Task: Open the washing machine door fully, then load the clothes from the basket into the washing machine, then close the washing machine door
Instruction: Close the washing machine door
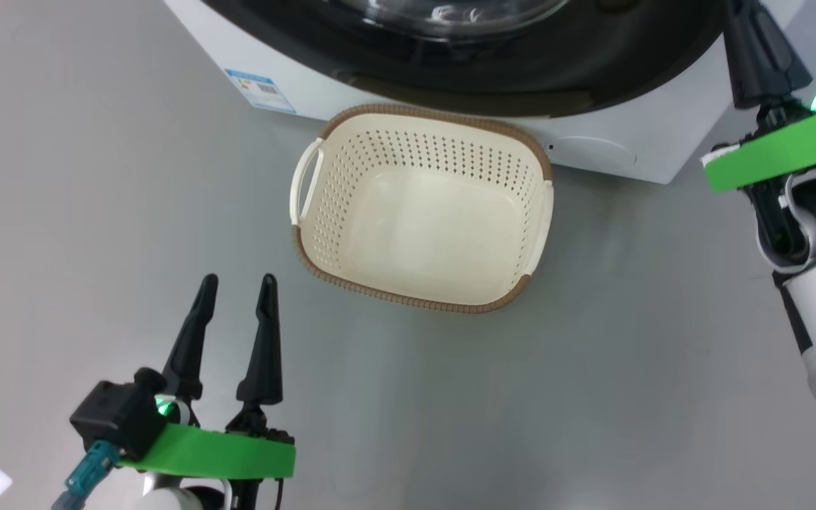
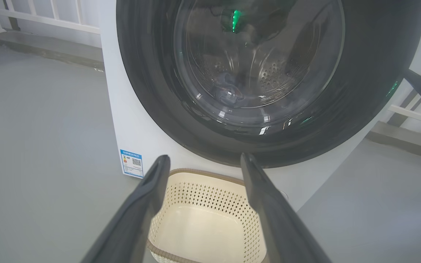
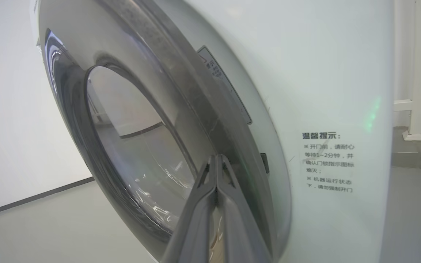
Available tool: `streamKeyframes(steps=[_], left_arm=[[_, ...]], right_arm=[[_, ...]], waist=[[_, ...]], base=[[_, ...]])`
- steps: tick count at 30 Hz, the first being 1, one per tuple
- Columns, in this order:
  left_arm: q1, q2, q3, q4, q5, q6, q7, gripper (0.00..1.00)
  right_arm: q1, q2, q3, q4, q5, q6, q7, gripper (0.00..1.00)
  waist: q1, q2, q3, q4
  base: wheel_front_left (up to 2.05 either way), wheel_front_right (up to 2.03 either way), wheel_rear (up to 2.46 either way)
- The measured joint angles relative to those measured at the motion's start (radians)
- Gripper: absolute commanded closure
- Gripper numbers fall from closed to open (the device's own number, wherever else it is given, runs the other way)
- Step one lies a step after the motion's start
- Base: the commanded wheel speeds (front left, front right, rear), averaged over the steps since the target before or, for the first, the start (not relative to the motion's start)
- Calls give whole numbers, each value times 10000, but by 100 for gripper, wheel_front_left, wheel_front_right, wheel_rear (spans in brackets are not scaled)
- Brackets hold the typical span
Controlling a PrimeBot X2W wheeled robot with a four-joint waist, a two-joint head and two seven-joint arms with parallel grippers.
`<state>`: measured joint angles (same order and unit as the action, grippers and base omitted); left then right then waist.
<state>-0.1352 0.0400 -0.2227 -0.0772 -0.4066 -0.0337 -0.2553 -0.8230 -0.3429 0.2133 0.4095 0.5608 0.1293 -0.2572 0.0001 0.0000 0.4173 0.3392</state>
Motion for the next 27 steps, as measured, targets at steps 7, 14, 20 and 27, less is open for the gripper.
streamKeyframes(steps=[7, 14, 20, 27], left_arm=[[-172, -10, -211, -146, -42, 117, -2, 0], [-370, -17, -263, -157, -42, 203, -2, 0], [-369, -23, -100, 201, -8, 151, -2, 0], [-360, -25, 454, 769, 282, -192, -2, 0]], right_arm=[[-607, 167, -543, 280, -274, 94, -12, 100], [-777, 255, -174, 274, -368, 82, -13, 100], [-129, 84, 755, 192, -313, 71, -13, 100], [1110, 69, 1760, -174, -207, 69, -12, 0]], waist=[[0, 0, 412, 223], [0, 0, 549, 215], [0, 0, 220, 32], [-2, 0, -309, -318]], base=[[0, 0, 0], [0, 0, 0], [0, 0, 0], [0, 0, 0]])
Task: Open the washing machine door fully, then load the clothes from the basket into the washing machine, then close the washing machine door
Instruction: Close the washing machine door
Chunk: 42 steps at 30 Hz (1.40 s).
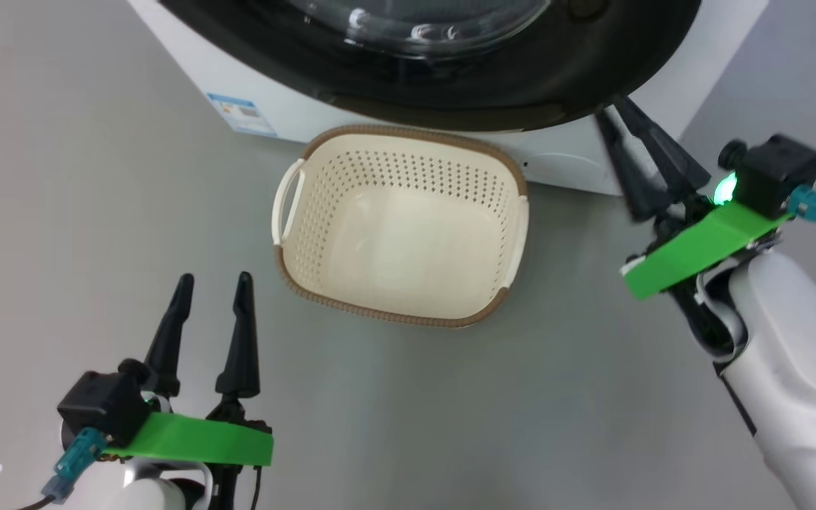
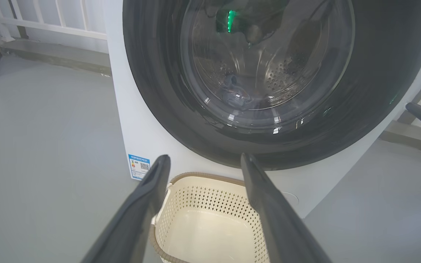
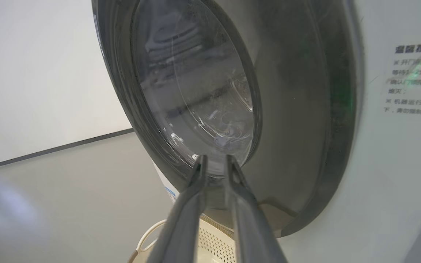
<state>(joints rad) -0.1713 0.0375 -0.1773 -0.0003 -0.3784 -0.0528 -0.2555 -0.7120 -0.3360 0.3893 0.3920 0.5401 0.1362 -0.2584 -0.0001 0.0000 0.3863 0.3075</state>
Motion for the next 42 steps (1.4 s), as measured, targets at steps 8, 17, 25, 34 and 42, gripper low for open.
streamKeyframes(steps=[8, 17, 25, 34, 42], left_arm=[[104, 0, 717, 660, 474, -416, 0, 0], [495, 2, 1306, 1369, 765, -667, 2, 0], [715, 2, 1651, 1776, 1066, -736, 2, 0], [1044, 6, 1967, 2180, 1287, -752, 2, 0], [1317, 6, 2109, 2399, 1300, -752, 2, 0]], right_arm=[[1245, 38, 140, -217, 104, 0, 2, 0], [2554, 115, -514, -261, 102, 0, 10, 0], [3507, 144, -1058, -263, 73, 0, 12, 0], [4571, 213, -1601, -305, -23, 0, 12, 0], [5136, 276, -1960, -456, -105, 0, 12, 0]], waist=[[0, 0, -700, -664], [0, 0, -1414, -1437], [0, 0, -1927, -1988], [0, 0, -2494, -2614], [0, 0, -2861, -3082]], base=[[0, 0, 0], [0, 0, 0], [0, 0, 0], [0, 0, 0], [0, 0, 0]])
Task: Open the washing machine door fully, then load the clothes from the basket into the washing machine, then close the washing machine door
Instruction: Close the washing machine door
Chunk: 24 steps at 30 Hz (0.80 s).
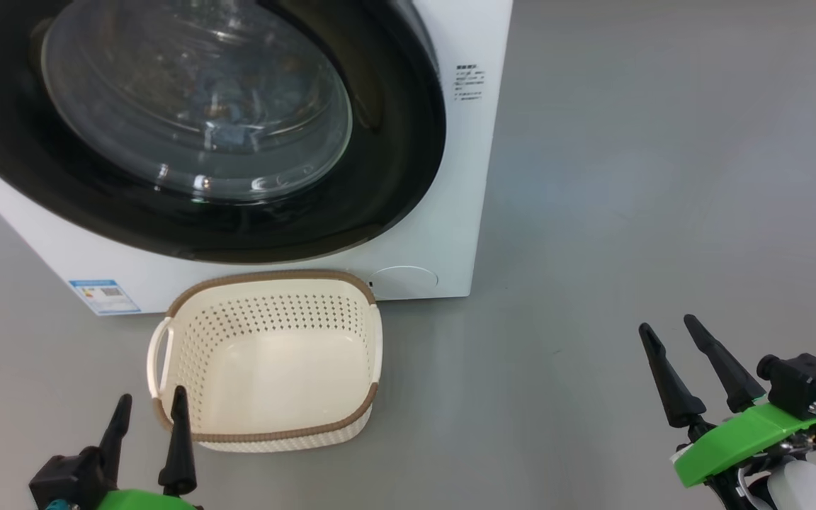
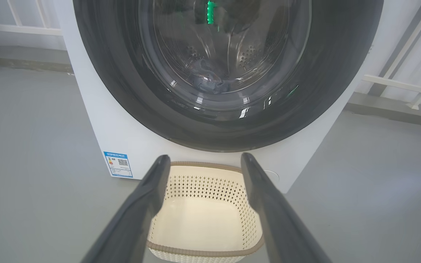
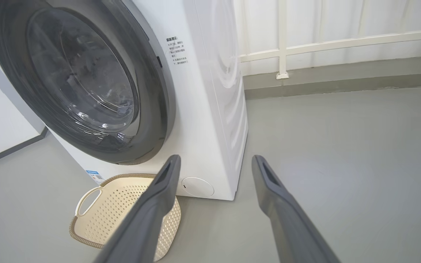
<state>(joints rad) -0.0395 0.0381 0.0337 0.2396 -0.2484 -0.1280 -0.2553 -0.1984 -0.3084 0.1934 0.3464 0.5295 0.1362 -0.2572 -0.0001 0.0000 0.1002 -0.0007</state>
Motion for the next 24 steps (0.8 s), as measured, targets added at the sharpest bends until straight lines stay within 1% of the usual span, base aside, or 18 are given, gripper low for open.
streamKeyframes(steps=[9, 24], left_arm=[[257, 0, 157, 159, 58, 0, 0, 0], [305, 0, 245, 211, 59, 0, 0, 0]], right_arm=[[394, 61, -217, -96, -33, 0, 0, 0], [554, 201, -393, -111, -75, 0, 0, 0]], waist=[[0, 0, -198, -299], [0, 0, -311, -370]], base=[[0, 0, 0], [0, 0, 0]])
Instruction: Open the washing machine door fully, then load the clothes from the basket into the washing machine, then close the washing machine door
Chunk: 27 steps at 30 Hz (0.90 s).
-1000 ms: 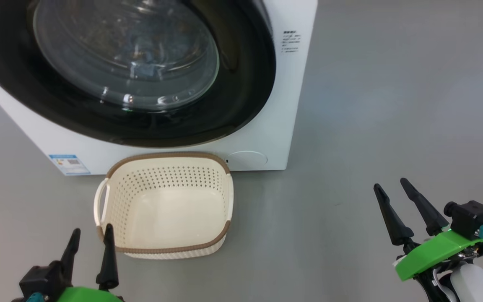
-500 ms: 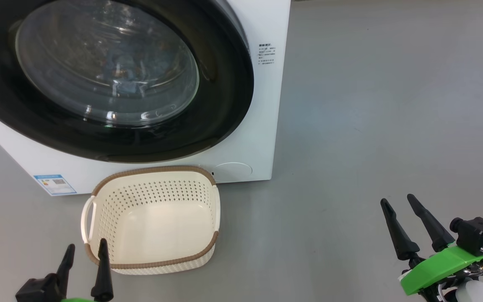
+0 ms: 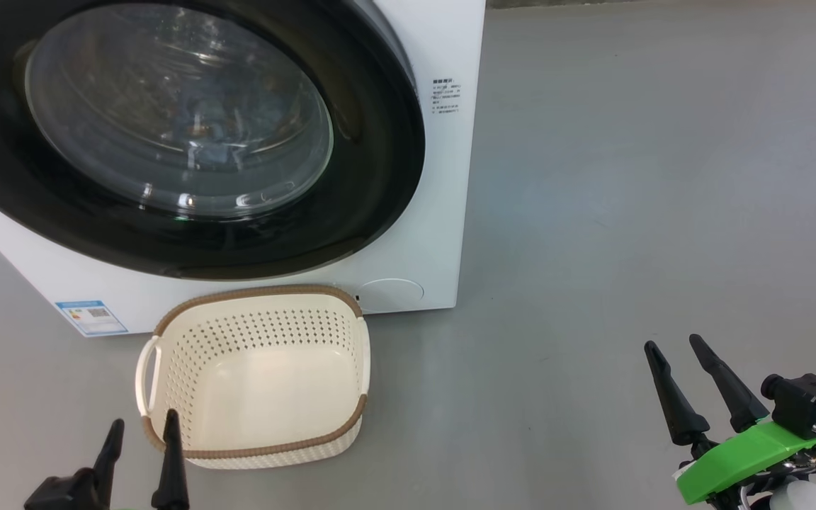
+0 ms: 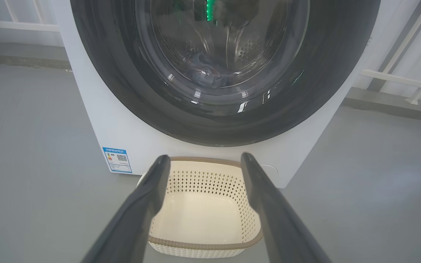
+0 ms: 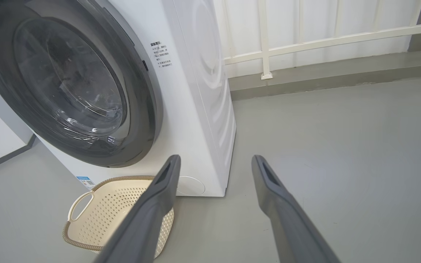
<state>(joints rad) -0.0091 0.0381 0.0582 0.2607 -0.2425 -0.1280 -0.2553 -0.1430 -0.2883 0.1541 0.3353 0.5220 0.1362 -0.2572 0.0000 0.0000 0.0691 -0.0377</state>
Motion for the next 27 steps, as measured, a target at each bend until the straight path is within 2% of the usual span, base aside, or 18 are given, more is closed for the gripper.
streamKeyframes(steps=[5, 6, 18, 23, 27], left_arm=[[105, 0, 65, 56, 0, 0, 0, 0], [105, -4, 65, 86, -2, 0, 2, 100], [504, -403, -144, 1254, -128, 2, 84, 100], [504, -410, -142, 1256, -623, 0, 198, 100], [500, -408, -138, 1243, -1068, 2, 288, 100]], right_arm=[[5, 2, 2, 0, -2, 0, 0, 0], [8, 10, 6, 19, 0, 0, 0, 100], [709, 782, 31, 1227, 127, 4, 56, 100], [732, 805, -33, 1187, 525, 4, 194, 100], [732, 878, -77, 1149, 880, 4, 314, 100]], waist=[[0, 0, -68, -1], [0, 0, -87, -3], [1, 0, -100, -9], [23, 0, -149, 10], [5, 0, -153, 22]], base=[[0, 0, 0], [0, 0, 0], [0, 0, 0], [0, 0, 0], [0, 0, 0]])
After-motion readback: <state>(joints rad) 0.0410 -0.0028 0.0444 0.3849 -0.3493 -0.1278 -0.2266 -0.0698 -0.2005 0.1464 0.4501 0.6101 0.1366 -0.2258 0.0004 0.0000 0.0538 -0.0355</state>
